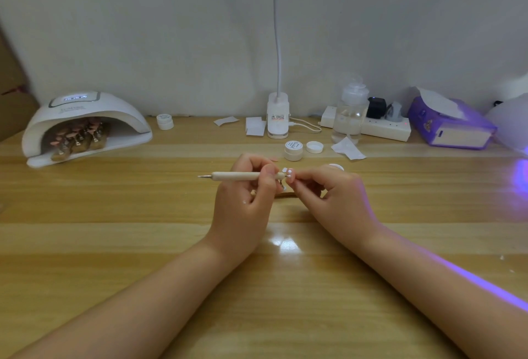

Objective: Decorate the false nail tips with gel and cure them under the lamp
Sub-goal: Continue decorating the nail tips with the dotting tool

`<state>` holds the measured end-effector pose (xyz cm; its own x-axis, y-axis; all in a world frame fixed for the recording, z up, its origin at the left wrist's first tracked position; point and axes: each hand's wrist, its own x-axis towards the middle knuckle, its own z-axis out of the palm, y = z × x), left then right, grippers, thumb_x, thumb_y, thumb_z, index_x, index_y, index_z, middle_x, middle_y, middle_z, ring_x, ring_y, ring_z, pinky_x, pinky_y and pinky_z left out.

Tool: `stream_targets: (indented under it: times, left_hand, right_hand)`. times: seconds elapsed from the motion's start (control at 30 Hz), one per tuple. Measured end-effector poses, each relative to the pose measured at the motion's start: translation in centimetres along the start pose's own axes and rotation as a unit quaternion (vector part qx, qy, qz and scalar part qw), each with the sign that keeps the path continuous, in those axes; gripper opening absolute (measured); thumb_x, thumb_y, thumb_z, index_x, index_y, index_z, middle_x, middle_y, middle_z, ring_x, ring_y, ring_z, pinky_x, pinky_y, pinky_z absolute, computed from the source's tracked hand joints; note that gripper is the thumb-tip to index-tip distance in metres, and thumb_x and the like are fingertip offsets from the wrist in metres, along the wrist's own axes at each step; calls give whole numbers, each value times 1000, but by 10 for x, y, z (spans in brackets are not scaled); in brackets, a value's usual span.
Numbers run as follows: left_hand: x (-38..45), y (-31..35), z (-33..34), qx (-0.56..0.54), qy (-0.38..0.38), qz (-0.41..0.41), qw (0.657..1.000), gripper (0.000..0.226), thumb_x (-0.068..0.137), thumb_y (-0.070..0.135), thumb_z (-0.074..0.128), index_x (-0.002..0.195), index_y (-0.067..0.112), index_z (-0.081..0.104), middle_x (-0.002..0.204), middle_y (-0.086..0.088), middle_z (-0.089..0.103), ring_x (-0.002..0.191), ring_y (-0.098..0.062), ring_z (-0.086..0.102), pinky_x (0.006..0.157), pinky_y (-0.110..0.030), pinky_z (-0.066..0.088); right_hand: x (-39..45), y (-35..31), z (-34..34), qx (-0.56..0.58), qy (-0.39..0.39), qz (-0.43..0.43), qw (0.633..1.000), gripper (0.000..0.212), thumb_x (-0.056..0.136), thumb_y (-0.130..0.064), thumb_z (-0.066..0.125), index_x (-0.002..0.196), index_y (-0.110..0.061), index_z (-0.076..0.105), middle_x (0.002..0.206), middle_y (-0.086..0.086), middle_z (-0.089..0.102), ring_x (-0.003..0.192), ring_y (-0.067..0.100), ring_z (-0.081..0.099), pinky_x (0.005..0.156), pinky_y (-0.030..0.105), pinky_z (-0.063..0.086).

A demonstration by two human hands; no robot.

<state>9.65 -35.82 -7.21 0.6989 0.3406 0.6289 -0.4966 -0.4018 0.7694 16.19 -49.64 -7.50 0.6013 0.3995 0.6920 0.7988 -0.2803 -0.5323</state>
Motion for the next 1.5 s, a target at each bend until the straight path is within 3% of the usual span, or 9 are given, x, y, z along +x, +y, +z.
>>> stream_targets:
  times: [0.23, 0.4, 0.63, 0.8, 1.5]
  left_hand:
    - [0, -1, 0, 1, 4, 4, 1000, 14, 87, 39, 45, 81, 29, 53, 69, 9, 66, 66, -4, 65, 63, -24, 54]
    - [0, -1, 0, 2, -2, 8, 1000, 14, 88, 38, 46, 82, 29, 54, 69, 9, 66, 66, -5, 65, 63, -29, 55]
    - [0, -2, -1, 0, 4, 2, 1000, 15, 87, 40, 45, 81, 29, 54, 69, 10, 67, 66, -4, 65, 62, -23, 54]
    - [0, -1, 0, 2, 0, 5, 1000, 15, 88, 39, 45, 81, 29, 54, 69, 10, 66, 66, -5, 65, 63, -30, 55]
    - [0, 1, -1, 6, 4, -2, 1000, 16, 87, 41, 45, 81, 29, 53, 67, 10, 66, 66, -6, 65, 64, -34, 55]
  right_hand:
    - [1, -1, 0, 1, -1, -2, 1000, 10, 82, -8, 71, 89, -14, 75, 69, -3, 68, 62, 13, 54, 61, 25, 45]
    - [0, -1, 0, -7, 0, 2, 1000, 12, 81, -7, 72, 88, -15, 75, 69, -6, 67, 62, 10, 53, 61, 18, 42]
    - [1, -2, -1, -2, -4, 1, 1000, 10, 82, -8, 71, 89, -14, 76, 68, -3, 67, 61, 12, 53, 61, 23, 43]
    - [0, -2, -1, -4, -8, 2, 1000, 11, 82, -8, 71, 89, -15, 75, 67, -3, 67, 61, 12, 53, 62, 24, 43]
    - [0, -1, -2, -1, -9, -6, 1000, 9, 83, -9, 70, 90, -13, 75, 69, 0, 68, 62, 16, 56, 63, 33, 46]
